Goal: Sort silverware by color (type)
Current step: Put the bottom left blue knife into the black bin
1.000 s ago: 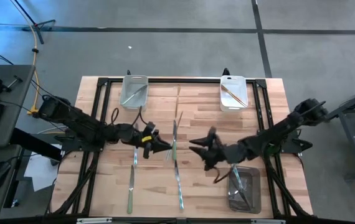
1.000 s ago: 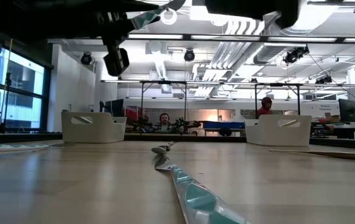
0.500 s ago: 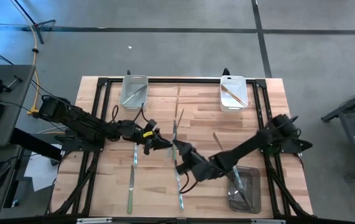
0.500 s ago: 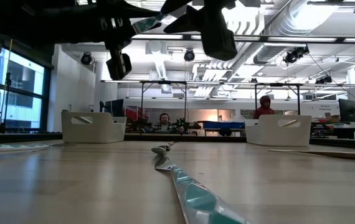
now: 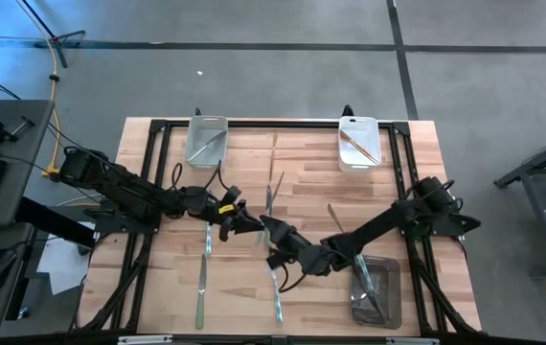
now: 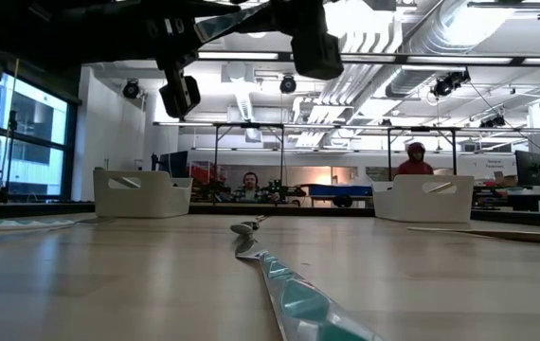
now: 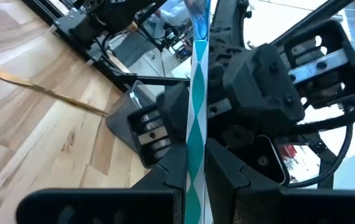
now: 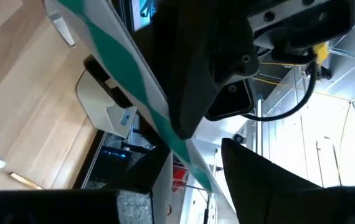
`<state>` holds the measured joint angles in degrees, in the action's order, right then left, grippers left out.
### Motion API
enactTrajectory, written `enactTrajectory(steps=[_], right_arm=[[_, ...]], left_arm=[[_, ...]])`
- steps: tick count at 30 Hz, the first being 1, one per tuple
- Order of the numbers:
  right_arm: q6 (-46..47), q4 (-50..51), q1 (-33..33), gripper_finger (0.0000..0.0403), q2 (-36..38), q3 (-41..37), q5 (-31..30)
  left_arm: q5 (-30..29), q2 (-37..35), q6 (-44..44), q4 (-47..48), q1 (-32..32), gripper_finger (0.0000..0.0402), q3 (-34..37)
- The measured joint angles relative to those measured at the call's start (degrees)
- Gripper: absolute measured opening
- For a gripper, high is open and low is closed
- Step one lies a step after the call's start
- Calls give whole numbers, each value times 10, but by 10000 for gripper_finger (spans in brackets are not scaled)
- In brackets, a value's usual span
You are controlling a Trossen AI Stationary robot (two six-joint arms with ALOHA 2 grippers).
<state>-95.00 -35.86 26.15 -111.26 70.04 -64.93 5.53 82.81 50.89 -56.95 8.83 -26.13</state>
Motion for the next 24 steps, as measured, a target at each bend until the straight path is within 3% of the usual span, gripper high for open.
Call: enactTrajectory(steps=[5,12,24], right_arm=[[14,1,-11,102,0,0,26],[33,20,-11,14,0,-2,21],[141,28,-13,4,0,-2,31]], left_arm=[[0,0,-1,4,1,20,0],[4,-1,7,3,-1,29,0],[-2,-2,-80,-4,-1,103,0]])
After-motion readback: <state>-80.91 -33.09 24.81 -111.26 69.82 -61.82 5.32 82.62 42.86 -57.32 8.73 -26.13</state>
